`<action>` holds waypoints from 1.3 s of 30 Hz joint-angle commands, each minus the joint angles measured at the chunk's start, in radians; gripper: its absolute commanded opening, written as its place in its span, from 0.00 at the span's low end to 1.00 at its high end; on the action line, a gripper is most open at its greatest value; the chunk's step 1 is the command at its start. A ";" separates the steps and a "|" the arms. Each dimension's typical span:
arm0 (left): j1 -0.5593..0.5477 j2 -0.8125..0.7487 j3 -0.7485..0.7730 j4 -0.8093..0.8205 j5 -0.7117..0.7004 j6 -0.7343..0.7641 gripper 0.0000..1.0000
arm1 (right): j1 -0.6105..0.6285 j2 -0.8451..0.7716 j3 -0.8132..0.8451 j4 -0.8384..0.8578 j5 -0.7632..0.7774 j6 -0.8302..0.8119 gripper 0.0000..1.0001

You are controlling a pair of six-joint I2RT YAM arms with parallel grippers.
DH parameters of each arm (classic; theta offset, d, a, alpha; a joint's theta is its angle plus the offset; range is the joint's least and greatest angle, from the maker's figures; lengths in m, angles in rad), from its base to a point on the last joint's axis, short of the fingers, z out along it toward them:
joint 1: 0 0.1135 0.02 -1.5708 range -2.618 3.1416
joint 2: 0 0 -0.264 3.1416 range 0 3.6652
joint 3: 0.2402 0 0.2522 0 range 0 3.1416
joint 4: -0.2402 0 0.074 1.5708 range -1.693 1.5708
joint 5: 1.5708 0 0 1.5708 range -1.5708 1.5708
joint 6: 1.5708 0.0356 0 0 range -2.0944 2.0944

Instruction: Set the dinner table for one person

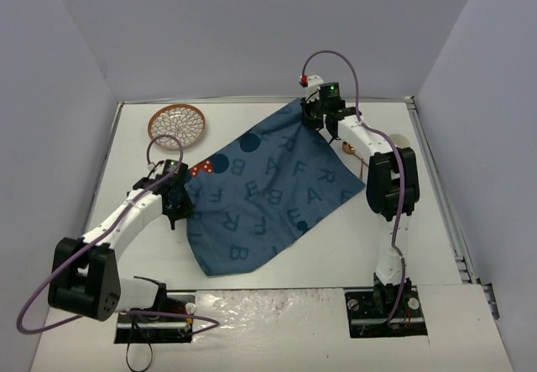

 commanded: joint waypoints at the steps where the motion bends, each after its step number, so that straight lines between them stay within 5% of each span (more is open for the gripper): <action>1: 0.017 -0.051 0.130 -0.115 -0.096 0.047 0.00 | 0.006 0.039 0.083 0.067 -0.016 0.018 0.00; 7: 0.069 0.064 0.127 -0.044 -0.060 0.057 0.08 | 0.006 0.120 0.159 0.068 -0.009 0.014 0.01; 9: 0.075 0.103 0.117 -0.012 -0.049 0.056 0.25 | 0.005 0.143 0.185 0.066 -0.008 0.016 0.06; 13: 0.081 0.099 0.123 0.002 -0.022 0.059 0.62 | 0.005 0.149 0.223 0.061 0.000 0.035 0.41; 17: 0.078 -0.004 0.153 -0.011 0.038 0.078 0.95 | 0.006 0.035 0.195 0.057 0.018 0.046 0.66; 26: 0.053 -0.271 -0.006 -0.132 0.199 0.045 0.97 | 0.012 -0.361 -0.148 0.053 0.136 0.233 0.97; 39: -0.017 -0.322 -0.224 -0.108 0.232 -0.079 0.97 | 0.028 -0.779 -0.787 0.132 0.090 0.479 0.98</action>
